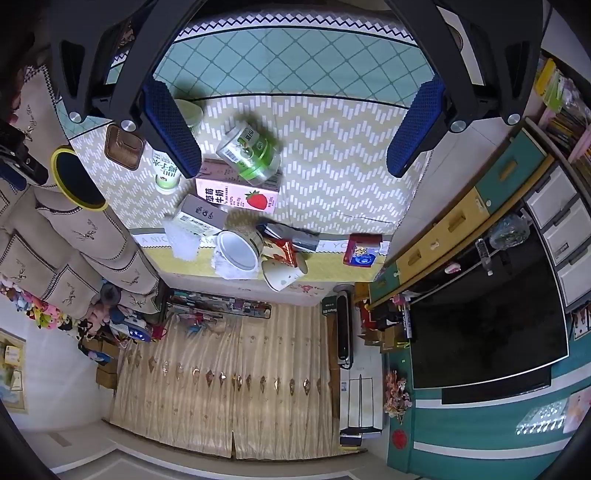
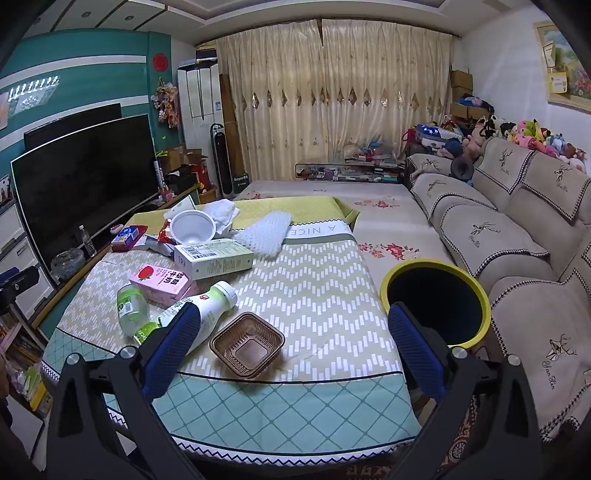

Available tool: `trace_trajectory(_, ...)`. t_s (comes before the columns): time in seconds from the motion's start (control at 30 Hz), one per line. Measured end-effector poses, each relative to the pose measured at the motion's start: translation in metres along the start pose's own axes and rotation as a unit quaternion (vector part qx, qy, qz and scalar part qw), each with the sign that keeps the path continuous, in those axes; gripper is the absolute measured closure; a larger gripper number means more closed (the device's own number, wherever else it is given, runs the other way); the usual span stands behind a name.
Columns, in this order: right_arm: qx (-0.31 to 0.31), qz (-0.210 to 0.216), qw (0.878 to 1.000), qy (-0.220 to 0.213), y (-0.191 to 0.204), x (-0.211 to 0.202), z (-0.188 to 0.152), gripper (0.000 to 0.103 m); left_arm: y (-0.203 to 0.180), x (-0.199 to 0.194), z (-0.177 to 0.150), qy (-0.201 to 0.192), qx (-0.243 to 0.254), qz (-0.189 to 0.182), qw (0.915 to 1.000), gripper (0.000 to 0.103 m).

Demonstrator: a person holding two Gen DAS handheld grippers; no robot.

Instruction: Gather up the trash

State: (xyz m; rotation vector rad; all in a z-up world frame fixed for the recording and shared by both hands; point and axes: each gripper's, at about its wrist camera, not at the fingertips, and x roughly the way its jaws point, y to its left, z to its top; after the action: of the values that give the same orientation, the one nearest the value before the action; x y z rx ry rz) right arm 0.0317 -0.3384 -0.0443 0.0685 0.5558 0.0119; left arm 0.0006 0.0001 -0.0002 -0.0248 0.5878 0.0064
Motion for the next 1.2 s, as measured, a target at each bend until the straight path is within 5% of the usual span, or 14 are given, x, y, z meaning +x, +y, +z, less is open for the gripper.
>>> trace_trajectory(1.2,0.010,0.011,1.000,0.013,-0.003,0.011,-0.006,0.006,-0.006,0.009,-0.002,0.006,0.007,0.004,1.0000,0.004)
